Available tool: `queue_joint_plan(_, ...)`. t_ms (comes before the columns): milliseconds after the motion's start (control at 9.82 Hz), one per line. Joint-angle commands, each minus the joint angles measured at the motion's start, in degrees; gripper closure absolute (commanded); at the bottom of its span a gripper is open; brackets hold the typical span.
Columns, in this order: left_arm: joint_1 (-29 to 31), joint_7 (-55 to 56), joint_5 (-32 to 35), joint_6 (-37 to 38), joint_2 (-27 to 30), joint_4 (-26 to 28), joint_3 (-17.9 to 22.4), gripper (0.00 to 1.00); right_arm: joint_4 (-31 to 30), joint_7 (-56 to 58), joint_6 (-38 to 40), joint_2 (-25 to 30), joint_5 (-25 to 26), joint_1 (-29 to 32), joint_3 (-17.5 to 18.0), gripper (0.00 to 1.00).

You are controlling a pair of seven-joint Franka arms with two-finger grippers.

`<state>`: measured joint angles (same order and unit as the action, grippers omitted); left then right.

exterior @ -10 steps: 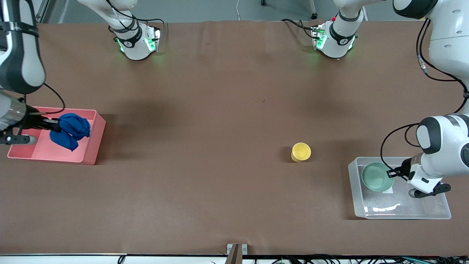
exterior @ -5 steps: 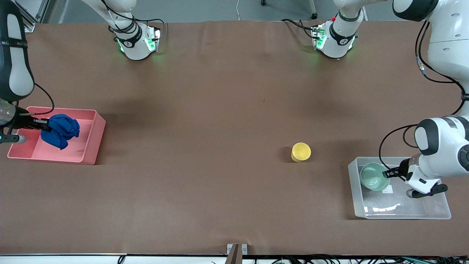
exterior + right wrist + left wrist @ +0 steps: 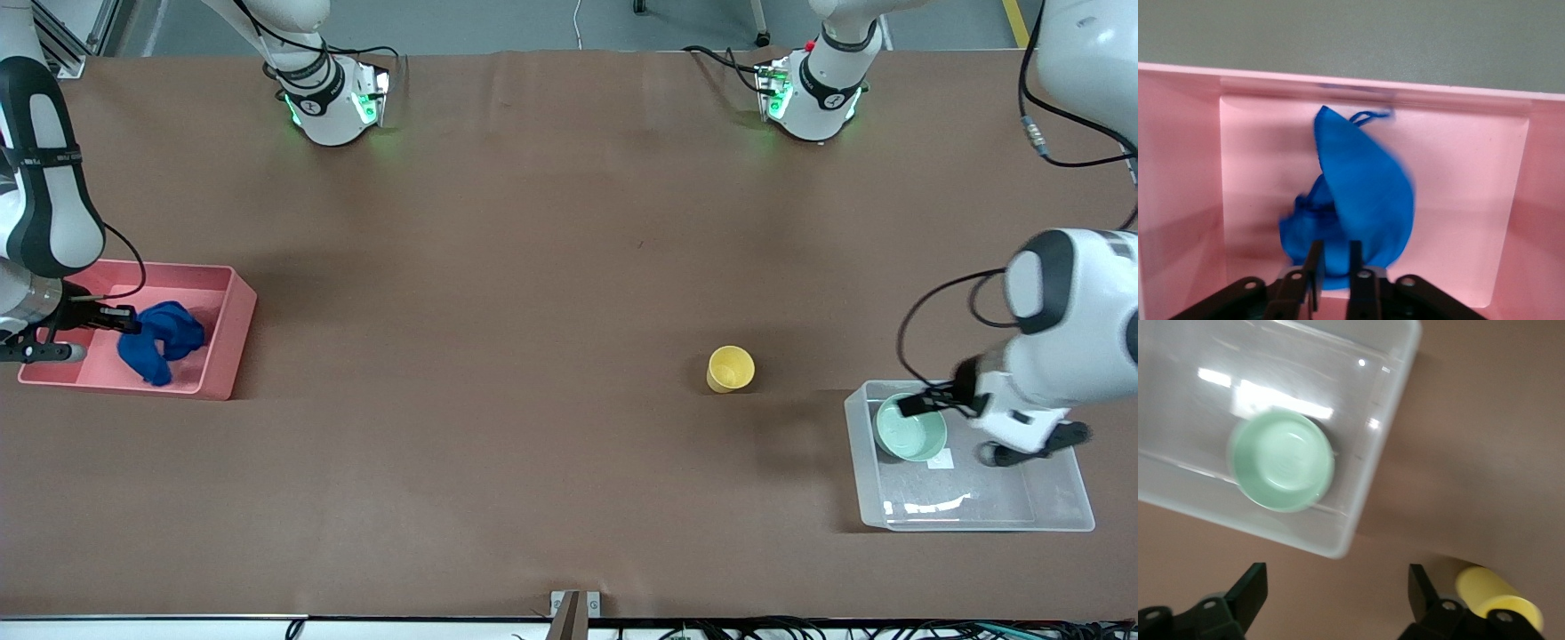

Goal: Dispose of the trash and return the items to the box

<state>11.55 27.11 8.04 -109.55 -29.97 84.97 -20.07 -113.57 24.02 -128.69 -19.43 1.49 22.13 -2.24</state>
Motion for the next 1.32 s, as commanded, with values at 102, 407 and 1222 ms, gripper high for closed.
queue_joint_plan(102, 0.2, 13.9, 0.8, -6.9, -0.5, 9.1, -6.6, 0.15, 2.1, 0.2, 0.2, 0.4, 0.5, 0.1, 0.7, 0.40)
queue_joint_plan(407, -3.3, 21.7, 2.0, -17.9, -0.8, 17.8, -7.3, 0.17, 6.4, -0.1, 1.0, 1.2, 0.8, -1.7, 1.0, 0.29)
queue_joint_plan(1222, -4.4, 22.9, 2.1, -23.9, -3.9, 20.1, -7.3, 1.00, 19.2, -9.3, 30.1, 13.7, 0.7, -13.2, 1.2, 0.23)
